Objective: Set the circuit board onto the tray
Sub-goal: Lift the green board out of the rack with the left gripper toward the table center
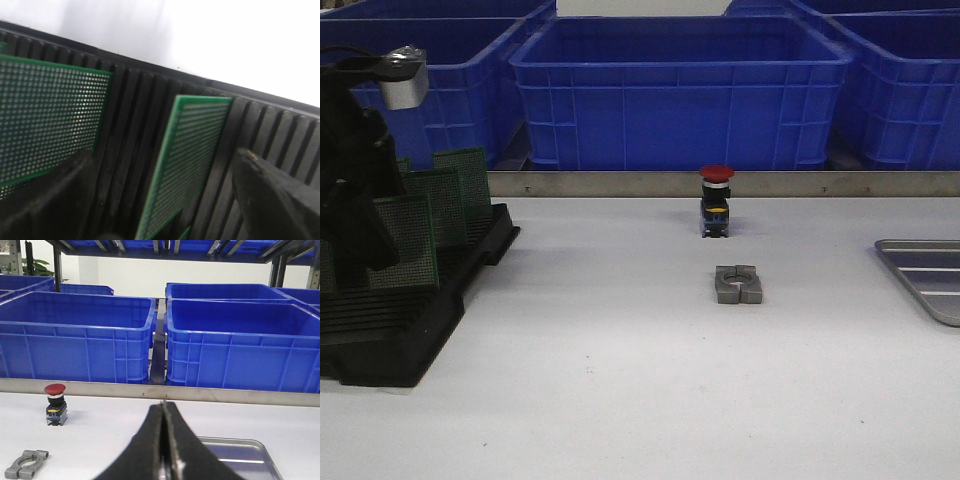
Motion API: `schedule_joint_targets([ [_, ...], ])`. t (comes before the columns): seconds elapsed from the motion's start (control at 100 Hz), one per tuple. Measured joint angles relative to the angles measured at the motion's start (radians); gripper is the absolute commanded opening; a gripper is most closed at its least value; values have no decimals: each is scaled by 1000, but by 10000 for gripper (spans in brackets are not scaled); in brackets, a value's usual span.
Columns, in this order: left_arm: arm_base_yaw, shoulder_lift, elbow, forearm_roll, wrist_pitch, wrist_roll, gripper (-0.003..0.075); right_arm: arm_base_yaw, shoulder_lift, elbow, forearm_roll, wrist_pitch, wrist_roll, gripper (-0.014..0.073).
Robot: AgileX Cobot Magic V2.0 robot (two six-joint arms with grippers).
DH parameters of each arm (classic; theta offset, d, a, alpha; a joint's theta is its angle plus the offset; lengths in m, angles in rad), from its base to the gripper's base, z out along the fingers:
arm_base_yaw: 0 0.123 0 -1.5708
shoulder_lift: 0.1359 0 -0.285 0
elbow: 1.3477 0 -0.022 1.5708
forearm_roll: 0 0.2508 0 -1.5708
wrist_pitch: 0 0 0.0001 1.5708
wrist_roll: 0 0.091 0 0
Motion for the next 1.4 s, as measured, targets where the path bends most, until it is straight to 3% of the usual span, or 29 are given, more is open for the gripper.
schedule_joint_targets([
  [0.1, 0, 0, 0, -2, 12, 0, 353, 0, 0, 0, 0, 0, 0, -69],
  [0.29, 0, 0, 0, -2, 23, 2, -21, 0, 0, 0, 0, 0, 0, -69],
  [0.63, -2, 2, -78, 18, 177, 15, -18, 0, 0, 0, 0, 0, 0, -69],
  [1.06, -15, -5, -311, -179, 334, -115, -19, 0, 0, 0, 0, 0, 0, -69],
  [1.4, -225, -26, -318, -368, 339, -212, -19, 0, 0, 0, 0, 0, 0, -69],
])
